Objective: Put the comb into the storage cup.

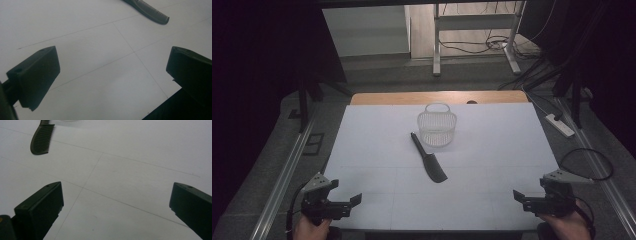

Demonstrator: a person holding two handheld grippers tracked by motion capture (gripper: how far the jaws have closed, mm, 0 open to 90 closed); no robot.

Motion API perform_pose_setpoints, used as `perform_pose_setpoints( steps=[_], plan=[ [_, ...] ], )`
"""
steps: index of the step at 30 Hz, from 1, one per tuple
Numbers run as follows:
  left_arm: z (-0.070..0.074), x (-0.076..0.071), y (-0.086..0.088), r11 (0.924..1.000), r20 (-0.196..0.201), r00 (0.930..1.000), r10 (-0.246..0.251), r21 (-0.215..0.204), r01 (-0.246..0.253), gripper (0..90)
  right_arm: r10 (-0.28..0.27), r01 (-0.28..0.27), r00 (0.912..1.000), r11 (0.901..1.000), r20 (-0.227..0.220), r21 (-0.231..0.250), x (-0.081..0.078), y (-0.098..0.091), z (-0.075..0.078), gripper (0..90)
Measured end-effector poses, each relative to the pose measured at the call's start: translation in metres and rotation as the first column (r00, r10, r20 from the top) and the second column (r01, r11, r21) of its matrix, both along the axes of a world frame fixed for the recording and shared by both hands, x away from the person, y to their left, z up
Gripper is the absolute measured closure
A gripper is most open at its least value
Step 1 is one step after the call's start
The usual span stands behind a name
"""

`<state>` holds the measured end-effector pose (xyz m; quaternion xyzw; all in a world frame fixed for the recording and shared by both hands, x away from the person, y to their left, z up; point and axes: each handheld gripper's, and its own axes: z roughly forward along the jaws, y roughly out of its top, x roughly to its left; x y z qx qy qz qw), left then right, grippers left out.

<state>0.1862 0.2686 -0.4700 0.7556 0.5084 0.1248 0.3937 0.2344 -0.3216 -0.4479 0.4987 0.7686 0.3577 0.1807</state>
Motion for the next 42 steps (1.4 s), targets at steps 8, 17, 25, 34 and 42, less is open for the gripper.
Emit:
perform_pose_setpoints(
  steps=[8, 17, 25, 34, 42],
  plan=[
    [0.0, 0.001, 0.0, 1.0, -0.008, 1.0, -0.002, -0.005, 0.002, 0.6, 0.019, -0.019, 0.9995, 0.9997, 0.024, -0.014, -0.003, 0.002, 0.001, 0.0],
    [-0.001, 0.002, 0.001, 0.9999, -0.014, 0.9999, -0.001, -0.011, 0.001, 0.6, 0.024, -0.024, 0.9994, 0.9996, 0.023, -0.015, -0.002, 0.002, 0.0, 0.0],
    [0.0, 0.003, -0.001, 1.0, -0.023, 0.9997, -0.005, 0.004, 0.005, 0.1, 0.024, -0.024, 0.9996, 0.9995, 0.018, -0.02, -0.002, 0.003, 0.0, 0.0],
    [0.0, 0.007, -0.005, 0.9996, -0.014, 0.9995, -0.028, 0.008, 0.028, 0.0, 0.027, -0.027, 0.9995, 0.9993, 0.015, -0.027, -0.002, 0.003, 0.0, 0.0],
    [0.001, 0.011, -0.009, 0.9984, -0.01, 0.9985, -0.053, 0.017, 0.053, 0.0, 0.033, -0.033, 0.9994, 0.999, 0.01, -0.03, -0.001, 0.004, 0.0, 0.0]
  ],
)
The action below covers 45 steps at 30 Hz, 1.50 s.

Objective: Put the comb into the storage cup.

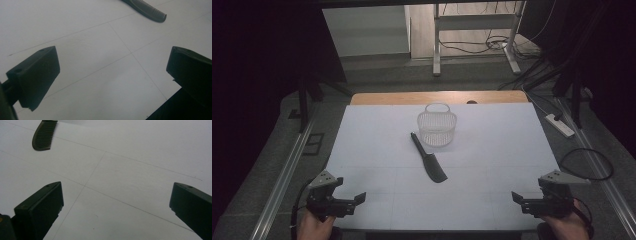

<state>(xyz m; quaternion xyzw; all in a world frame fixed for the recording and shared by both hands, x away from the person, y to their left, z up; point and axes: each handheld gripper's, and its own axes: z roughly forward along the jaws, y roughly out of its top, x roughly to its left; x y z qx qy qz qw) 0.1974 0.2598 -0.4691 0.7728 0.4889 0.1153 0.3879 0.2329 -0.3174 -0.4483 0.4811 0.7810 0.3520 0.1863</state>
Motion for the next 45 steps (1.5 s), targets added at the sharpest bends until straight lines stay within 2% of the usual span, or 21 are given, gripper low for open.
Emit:
perform_pose_setpoints(
  steps=[2, 6, 9, 14, 16, 21, 28, 31, 34, 45],
  plan=[
    [0.0, 0.003, -0.003, 0.9997, -0.011, 0.9997, -0.024, -0.01, 0.023, 0.0, 0.003, -0.003, 1.0, 1.0, -0.001, -0.004, 0.0, 0.0, 0.0, 0.0],
    [-0.001, 0.007, -0.006, 0.9988, -0.004, 0.9989, -0.046, -0.016, 0.046, 0.0, 0.003, -0.003, 1.0, 1.0, -0.003, -0.003, 0.0, 0.0, 0.0, 0.0],
    [0.001, 0.01, -0.012, 0.9987, 0.001, 0.9987, -0.05, 0.009, 0.05, 0.0, 0.004, -0.004, 1.0, 1.0, -0.003, -0.003, 0.001, 0.0, 0.0, 0.0],
    [0.004, 0.017, -0.019, 0.9985, 0.017, 0.9986, -0.051, 0.023, 0.05, 0.0, 0.005, -0.005, 1.0, 1.0, -0.004, -0.003, 0.001, 0.0, 0.0, 0.0],
    [0.004, 0.02, -0.022, 0.9985, 0.011, 0.9985, -0.053, 0.012, 0.053, 0.0, 0.006, -0.006, 1.0, 1.0, -0.006, -0.003, 0.001, 0.001, 0.0, 0.0],
    [0.005, 0.028, -0.028, 0.9975, -0.013, 0.9978, -0.064, 0.028, 0.065, 0.0, 0.007, -0.007, 1.0, 1.0, -0.006, -0.003, 0.001, 0.001, -0.001, 0.0],
    [0.006, 0.037, -0.035, 0.9972, -0.012, 0.9976, -0.069, 0.029, 0.069, 0.0, 0.009, -0.009, 0.9999, 1.0, -0.005, -0.004, 0.001, 0.001, -0.001, 0.0],
    [0.006, 0.045, -0.037, 0.9983, -0.027, 0.9979, -0.058, -0.001, 0.058, 0.0, 0.009, -0.009, 0.9999, 1.0, -0.005, -0.004, 0.001, 0.001, -0.001, 0.0],
    [0.007, 0.05, -0.038, 0.9979, -0.035, 0.9974, -0.063, -0.014, 0.063, 0.0, 0.01, -0.01, 0.9999, 0.9999, -0.006, -0.004, 0.001, 0.001, -0.001, 0.0],
    [0.009, 0.066, -0.048, 0.9969, -0.048, 0.9957, -0.079, 0.002, 0.079, 0.0, 0.012, -0.012, 0.9999, 0.9999, -0.007, -0.005, 0.001, 0.001, -0.001, 0.0]
  ],
)
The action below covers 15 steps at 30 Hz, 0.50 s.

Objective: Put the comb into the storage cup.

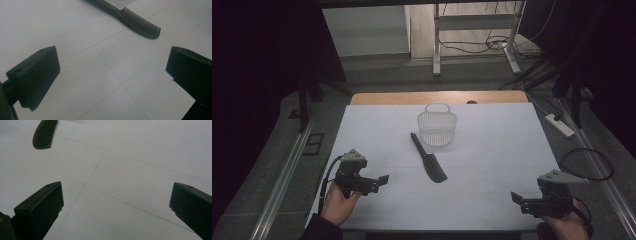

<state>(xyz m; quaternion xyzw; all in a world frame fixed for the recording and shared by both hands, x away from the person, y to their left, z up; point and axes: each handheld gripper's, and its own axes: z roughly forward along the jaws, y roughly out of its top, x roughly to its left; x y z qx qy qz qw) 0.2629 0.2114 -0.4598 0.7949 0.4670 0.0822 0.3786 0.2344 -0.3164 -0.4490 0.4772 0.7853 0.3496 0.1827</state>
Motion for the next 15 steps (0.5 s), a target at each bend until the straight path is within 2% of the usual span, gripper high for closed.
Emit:
perform_pose_setpoints(
  steps=[15],
  plan=[
    [0.0, 0.024, -0.012, 0.9971, -0.015, 0.997, -0.076, 0.001, 0.076, 0.0, 0.001, -0.001, 1.0, 1.0, -0.002, -0.002, 0.0, 0.0, 0.0, 0.0]
  ],
)
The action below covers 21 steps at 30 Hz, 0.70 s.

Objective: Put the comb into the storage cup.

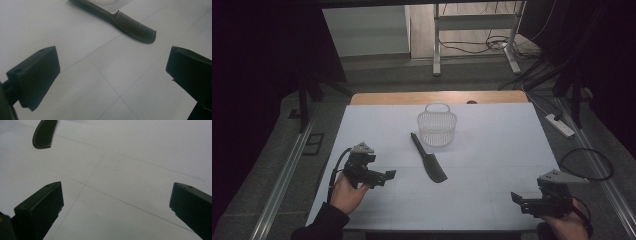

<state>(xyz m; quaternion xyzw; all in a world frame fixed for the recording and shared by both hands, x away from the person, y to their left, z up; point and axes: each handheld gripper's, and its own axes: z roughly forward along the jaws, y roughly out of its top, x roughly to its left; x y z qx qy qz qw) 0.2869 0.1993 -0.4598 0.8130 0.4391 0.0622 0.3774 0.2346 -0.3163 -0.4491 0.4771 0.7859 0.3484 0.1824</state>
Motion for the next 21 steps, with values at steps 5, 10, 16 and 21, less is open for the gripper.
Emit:
perform_pose_setpoints(
  steps=[5, 10, 16, 21],
  plan=[
    [0.002, 0.009, -0.006, 0.9997, 0.004, 0.9997, -0.025, 0.008, 0.025, 0.0, -0.001, 0.001, 1.0, 1.0, -0.001, 0.0, 0.0, 0.0, 0.0, 0.0],
    [0.002, 0.015, -0.011, 0.9989, 0.006, 0.9991, -0.042, 0.021, 0.042, 0.0, 0.0, 0.0, 1.0, 1.0, -0.001, 0.0, 0.0, 0.0, 0.0, 0.0],
    [0.002, 0.024, -0.018, 0.9977, 0.003, 0.998, -0.063, 0.025, 0.063, 0.0, 0.001, -0.001, 1.0, 1.0, -0.002, -0.001, 0.0, 0.0, 0.0, 0.0],
    [0.003, 0.032, -0.025, 0.9962, 0.002, 0.9966, -0.082, 0.028, 0.082, 0.0, 0.003, -0.003, 1.0, 1.0, -0.004, -0.002, 0.0, 0.0, 0.0, 0.0]
  ],
)
